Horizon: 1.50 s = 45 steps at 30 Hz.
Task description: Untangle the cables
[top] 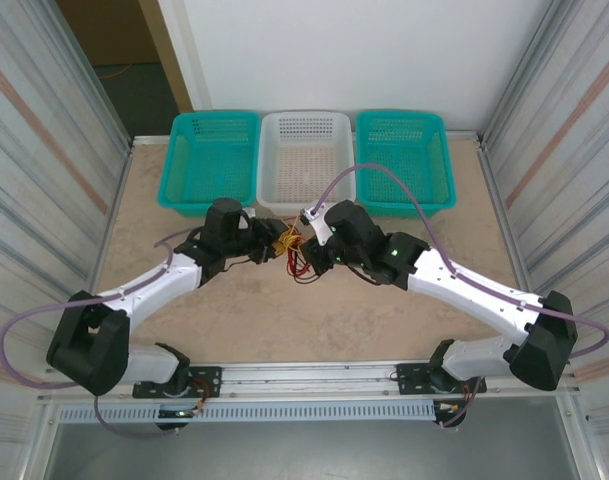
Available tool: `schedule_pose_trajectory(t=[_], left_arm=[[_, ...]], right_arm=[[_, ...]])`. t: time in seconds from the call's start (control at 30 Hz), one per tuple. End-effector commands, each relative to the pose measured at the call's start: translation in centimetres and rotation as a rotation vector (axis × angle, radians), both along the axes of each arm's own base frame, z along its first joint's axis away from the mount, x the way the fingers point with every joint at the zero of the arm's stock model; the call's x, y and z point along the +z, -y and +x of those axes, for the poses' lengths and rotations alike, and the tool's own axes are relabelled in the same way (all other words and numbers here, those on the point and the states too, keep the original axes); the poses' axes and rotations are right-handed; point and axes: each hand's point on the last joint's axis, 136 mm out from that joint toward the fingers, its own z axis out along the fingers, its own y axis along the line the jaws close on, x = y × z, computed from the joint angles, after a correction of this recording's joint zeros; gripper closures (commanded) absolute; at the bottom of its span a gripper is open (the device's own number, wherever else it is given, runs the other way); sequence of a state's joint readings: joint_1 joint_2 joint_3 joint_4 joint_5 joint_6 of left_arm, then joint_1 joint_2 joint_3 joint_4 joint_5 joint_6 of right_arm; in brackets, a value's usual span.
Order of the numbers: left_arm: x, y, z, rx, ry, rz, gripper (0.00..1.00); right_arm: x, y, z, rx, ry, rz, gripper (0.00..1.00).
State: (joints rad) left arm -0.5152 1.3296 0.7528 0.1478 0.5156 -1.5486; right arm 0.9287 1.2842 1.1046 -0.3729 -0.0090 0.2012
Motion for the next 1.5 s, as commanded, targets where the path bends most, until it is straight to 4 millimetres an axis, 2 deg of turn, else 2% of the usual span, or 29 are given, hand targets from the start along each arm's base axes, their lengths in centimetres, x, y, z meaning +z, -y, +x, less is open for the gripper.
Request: schedule_pose_trajectory(t=[0.0, 0.1, 0.23, 0.27, 0.3, 0.4, 0.43, 0.47, 0.6, 0.67, 0.87, 0.97, 1.1, 1.17, 1.27, 1.37, 1.4, 1.47], left_arm=[[2.1, 1.1, 0.0, -0.046, 0.065, -0.085, 0.85], [2.9, 1.0, 0.4, -0.042, 0.117, -0.092, 1.00], [3.9, 0.3, 1.0, -0.029, 0.203, -0.069, 1.00], [4.3, -0.1, 1.2, -0.024, 0.234, -0.052, 1.00], [4.4, -0.5, 1.3, -0.017, 0.255, -0.034, 1.00], [5.6, -2.5, 1.9, 0.024, 0.362, 0.034, 1.00], [6.0, -3.1, 2.1, 0.030, 0.389, 0.069, 1.00], [6.5, -3.6, 2.2, 0.028, 0.427, 0.102, 1.00], [8.4, -4.1, 2.2, 0.001, 0.562, 0.184, 1.00], [9.5, -4.0, 2.2, -0.003, 0.625, 0.183, 1.00], [12.7, -4.2, 2.0, 0.007, 0.804, 0.173, 1.00], [13.7, -4.0, 1.6, -0.005, 0.850, 0.154, 1.00], [13.7, -3.8, 1.5, -0.020, 0.851, 0.145, 1.00], [13.5, -3.7, 1.5, -0.023, 0.843, 0.141, 1.00], [13.4, -3.8, 1.5, -0.017, 0.835, 0.138, 1.00], [12.5, -5.2, 2.1, 0.076, 0.745, 0.164, 1.00], [13.0, -5.5, 2.3, 0.106, 0.750, 0.127, 1.00], [15.2, -5.5, 2.5, 0.148, 0.802, 0.007, 1.00]], right_arm=[[1.2, -0.8, -0.2, 0.021, 0.001, 0.075, 1.00], [1.2, -0.5, -0.1, 0.009, -0.003, 0.074, 1.00], [1.4, 0.7, 0.4, -0.043, 0.004, 0.067, 1.00], [1.6, 1.3, 0.6, -0.073, 0.008, 0.059, 0.95], [1.8, 1.9, 0.9, -0.104, 0.012, 0.054, 0.86], [3.1, 4.8, 1.9, -0.231, 0.045, 0.042, 0.41], [3.7, 5.7, 2.1, -0.271, 0.058, 0.036, 0.11], [4.4, 6.4, 2.2, -0.303, 0.070, 0.032, 0.00], [7.5, 8.6, 3.2, -0.449, 0.105, 0.064, 0.01], [8.9, 8.8, 3.6, -0.474, 0.099, 0.102, 0.01], [11.9, 6.0, 3.4, -0.360, 0.068, 0.265, 0.00], [13.2, 4.2, 3.0, -0.268, 0.022, 0.313, 0.05], [13.6, 1.9, 3.3, -0.205, -0.051, 0.311, 0.23], [13.6, 0.7, 3.3, -0.165, -0.080, 0.313, 0.28], [13.5, -0.3, 3.5, -0.147, -0.107, 0.326, 0.29], [13.3, -0.3, 4.1, -0.182, -0.118, 0.327, 0.19], [13.1, 0.1, 4.5, -0.213, -0.123, 0.328, 0.15], [12.8, 1.2, 5.5, -0.259, -0.170, 0.380, 0.18]])
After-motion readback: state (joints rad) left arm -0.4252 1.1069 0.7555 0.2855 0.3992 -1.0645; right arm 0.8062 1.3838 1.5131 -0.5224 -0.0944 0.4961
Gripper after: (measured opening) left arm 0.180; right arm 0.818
